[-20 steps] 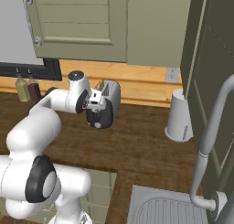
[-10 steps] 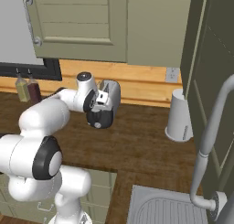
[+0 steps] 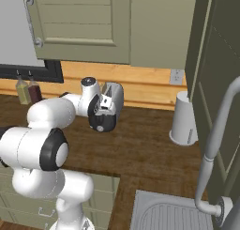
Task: Start the toaster. Once the lever pops up, take the bread to the plate on the dining counter.
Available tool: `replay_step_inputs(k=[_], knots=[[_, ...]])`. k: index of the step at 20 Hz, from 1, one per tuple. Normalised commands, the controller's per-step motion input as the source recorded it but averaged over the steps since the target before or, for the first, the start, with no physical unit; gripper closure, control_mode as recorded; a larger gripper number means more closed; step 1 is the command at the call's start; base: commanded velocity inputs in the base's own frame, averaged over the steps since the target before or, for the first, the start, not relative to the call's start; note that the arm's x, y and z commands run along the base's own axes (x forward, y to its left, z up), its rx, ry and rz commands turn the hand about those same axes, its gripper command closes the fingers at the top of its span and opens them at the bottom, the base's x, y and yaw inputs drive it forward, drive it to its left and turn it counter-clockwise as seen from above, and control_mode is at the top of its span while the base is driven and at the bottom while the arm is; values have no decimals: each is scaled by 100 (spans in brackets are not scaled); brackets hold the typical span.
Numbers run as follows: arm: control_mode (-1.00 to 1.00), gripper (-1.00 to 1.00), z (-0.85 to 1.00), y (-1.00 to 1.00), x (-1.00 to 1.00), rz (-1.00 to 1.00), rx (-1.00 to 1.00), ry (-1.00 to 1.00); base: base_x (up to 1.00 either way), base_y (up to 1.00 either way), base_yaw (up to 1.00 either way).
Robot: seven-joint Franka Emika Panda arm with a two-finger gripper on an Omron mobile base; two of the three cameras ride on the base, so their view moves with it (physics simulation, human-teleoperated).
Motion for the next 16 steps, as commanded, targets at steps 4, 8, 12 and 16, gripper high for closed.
replay_step_inputs(k=[4,8,12,16], knots=[[-100,-100,-3,10,28,0,0,-2,0,0,0],[-100,-100,-2,6,25,0,0,-3,0,0,0],[-100,-100,-14,0,16,0,0,0,0,0,0],[-100,-100,-33,0,0,0,0,0,0,0,0]])
